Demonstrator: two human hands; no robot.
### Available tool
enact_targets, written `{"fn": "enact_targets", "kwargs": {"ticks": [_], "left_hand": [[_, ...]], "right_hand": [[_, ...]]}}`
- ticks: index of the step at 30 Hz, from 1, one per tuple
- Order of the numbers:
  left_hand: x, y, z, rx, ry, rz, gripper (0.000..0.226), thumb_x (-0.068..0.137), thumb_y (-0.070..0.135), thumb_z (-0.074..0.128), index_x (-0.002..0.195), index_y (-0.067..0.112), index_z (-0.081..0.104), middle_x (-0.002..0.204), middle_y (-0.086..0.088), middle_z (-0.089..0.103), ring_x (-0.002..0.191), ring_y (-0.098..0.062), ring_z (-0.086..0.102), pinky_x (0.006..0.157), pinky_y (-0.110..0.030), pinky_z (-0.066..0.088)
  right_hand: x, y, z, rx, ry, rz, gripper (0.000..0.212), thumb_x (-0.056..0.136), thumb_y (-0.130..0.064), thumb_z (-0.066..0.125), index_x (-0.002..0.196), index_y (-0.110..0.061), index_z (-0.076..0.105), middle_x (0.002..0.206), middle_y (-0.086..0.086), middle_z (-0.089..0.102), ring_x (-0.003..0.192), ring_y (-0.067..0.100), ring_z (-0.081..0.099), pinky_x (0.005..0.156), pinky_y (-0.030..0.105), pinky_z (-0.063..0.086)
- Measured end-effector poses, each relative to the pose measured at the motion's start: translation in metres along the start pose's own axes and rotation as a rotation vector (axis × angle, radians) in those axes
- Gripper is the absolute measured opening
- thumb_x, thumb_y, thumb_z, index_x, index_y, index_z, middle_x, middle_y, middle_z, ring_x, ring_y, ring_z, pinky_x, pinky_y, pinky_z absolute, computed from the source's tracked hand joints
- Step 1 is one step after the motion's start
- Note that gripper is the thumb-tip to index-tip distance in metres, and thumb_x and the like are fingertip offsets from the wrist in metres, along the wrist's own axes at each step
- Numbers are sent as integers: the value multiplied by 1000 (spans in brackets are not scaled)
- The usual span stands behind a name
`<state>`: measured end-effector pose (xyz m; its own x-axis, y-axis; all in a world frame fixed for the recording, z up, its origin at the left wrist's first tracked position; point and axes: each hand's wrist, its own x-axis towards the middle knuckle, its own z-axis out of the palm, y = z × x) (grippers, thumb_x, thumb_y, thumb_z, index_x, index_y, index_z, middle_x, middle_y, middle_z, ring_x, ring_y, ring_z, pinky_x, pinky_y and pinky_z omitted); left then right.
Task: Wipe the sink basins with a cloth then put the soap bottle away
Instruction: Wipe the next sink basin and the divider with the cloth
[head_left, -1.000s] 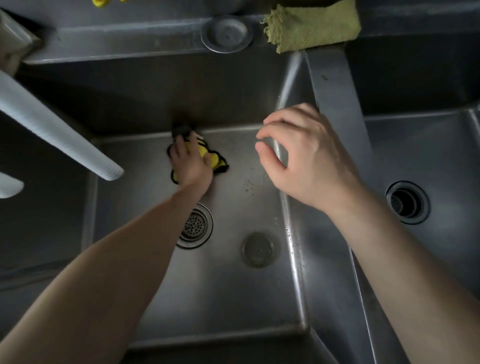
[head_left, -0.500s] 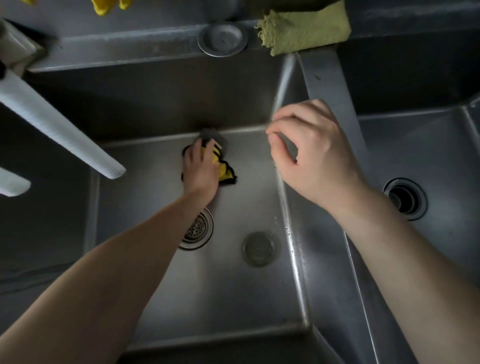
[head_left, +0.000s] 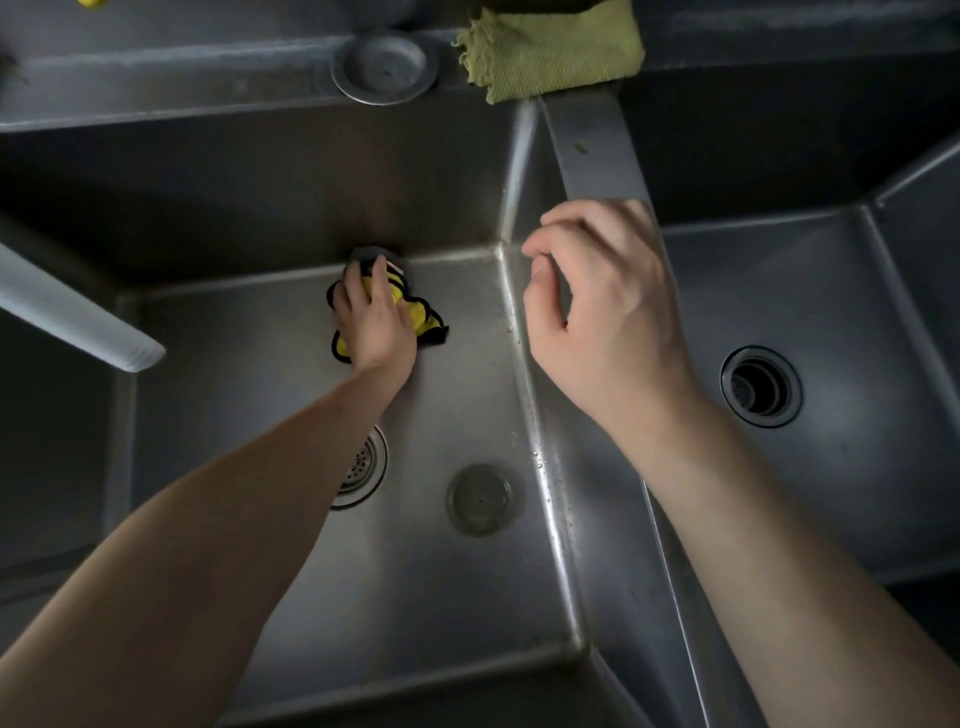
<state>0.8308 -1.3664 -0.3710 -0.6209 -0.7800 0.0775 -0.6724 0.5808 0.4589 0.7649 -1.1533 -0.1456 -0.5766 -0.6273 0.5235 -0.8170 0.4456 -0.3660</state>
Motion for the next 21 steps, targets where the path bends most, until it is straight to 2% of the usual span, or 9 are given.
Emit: {"fn": "enact_targets", "kwargs": {"ticks": [5, 8, 12, 16, 19, 21], "left_hand": [[-5, 6, 3, -76, 0, 26, 55, 99, 17, 51, 151, 14, 37, 159, -16, 28, 139, -41, 31, 117, -50, 30], [-7, 21, 5, -132, -32, 172, 57, 98, 17, 49, 153, 12, 35, 159, -15, 29, 139, -42, 29, 119, -50, 25], [0, 42, 22, -153, -114, 211, 58, 99, 22, 49, 154, 16, 32, 158, -11, 29, 140, -39, 26, 120, -48, 22], [0, 62, 40, -55, -263, 367, 59, 98, 38, 48, 154, 27, 30, 153, 2, 39, 142, -25, 35, 121, -42, 23], [-2, 82, 37, -88, -313, 344, 61, 97, 34, 53, 153, 28, 29, 154, 2, 36, 143, -25, 29, 121, -48, 24], [1, 83, 33, -22, -341, 366, 65, 96, 35, 53, 154, 29, 25, 157, 1, 31, 144, -27, 26, 121, -50, 23]], "right_hand": [[1, 2, 1, 5, 10, -16, 16, 90, -5, 56, 88, -1, 72, 98, 14, 68, 96, 32, 59, 82, 42, 50], [0, 1, 1, -3, 1, -7, 18, 91, -7, 56, 89, -1, 73, 98, 14, 68, 96, 31, 59, 84, 41, 50], [1, 2, 1, -3, 0, 22, 21, 93, -10, 55, 90, 0, 73, 99, 15, 68, 98, 31, 60, 85, 41, 51], [2, 0, 1, 12, 2, 53, 22, 92, -10, 54, 90, -1, 73, 99, 14, 68, 99, 31, 60, 86, 40, 51], [3, -1, 1, 5, -8, 59, 23, 93, -12, 53, 90, -1, 74, 100, 13, 68, 100, 30, 59, 87, 39, 51], [3, -1, 0, 3, -9, 62, 23, 93, -12, 54, 89, -2, 74, 100, 13, 68, 100, 30, 59, 87, 38, 50]]}}
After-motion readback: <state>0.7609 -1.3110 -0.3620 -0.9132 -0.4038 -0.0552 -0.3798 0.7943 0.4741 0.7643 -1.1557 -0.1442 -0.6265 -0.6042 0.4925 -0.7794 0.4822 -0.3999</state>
